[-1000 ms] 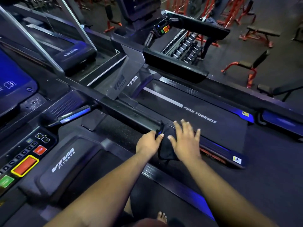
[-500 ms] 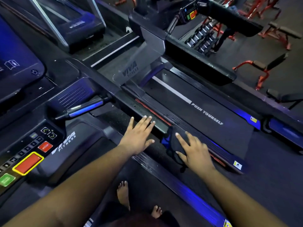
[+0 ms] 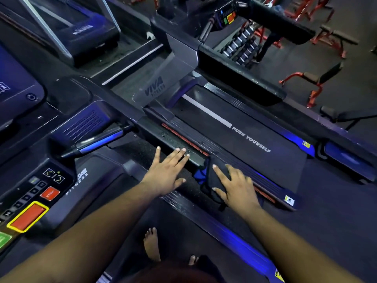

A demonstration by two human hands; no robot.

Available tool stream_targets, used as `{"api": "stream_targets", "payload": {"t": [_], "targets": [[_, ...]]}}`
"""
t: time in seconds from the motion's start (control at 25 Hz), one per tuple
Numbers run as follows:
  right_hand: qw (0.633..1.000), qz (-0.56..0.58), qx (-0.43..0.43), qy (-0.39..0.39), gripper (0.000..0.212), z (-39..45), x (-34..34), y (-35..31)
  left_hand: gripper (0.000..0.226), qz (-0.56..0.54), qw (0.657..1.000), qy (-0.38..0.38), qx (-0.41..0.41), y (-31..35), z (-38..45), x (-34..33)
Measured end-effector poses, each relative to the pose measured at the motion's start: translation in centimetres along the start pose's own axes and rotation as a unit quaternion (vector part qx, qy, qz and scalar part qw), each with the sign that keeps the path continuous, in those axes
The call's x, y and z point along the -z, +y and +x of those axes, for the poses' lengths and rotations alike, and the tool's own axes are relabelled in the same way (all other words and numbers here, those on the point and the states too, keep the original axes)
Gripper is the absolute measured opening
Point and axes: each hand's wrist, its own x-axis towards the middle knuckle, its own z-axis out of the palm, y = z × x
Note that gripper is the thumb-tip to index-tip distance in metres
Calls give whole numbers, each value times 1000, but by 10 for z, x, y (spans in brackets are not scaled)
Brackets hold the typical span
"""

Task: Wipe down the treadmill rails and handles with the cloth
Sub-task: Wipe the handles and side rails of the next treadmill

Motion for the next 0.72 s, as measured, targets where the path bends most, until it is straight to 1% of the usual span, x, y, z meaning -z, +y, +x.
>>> {"api": "stream_targets", "payload": {"t": [0.08,0.2,0.28,0.36,0.44,0.56,0.64,0.72], "targets": [[1000,5,-13,-11,77,33,5,-29,86,-13,1000,5,7,0,-2,2],[999,34,0,-34,76,77,10,-67,89,-34,998,31,48,-12,-5,1],[998,43,9,-33,75,69,10,-57,90,-38,997,29,63,-27,-4,4],[999,40,25,-6,75,42,6,-35,89,-31,997,22,61,-42,-2,10],[999,17,28,22,77,35,2,-31,88,-23,997,27,63,-54,0,13],[1000,3,26,16,79,92,8,-80,88,-16,995,39,88,-74,0,15],[999,11,38,-2,77,130,17,-117,88,-14,993,44,109,-91,-2,16],[998,26,36,-33,76,141,21,-126,88,17,994,19,110,-107,-3,18]]}}
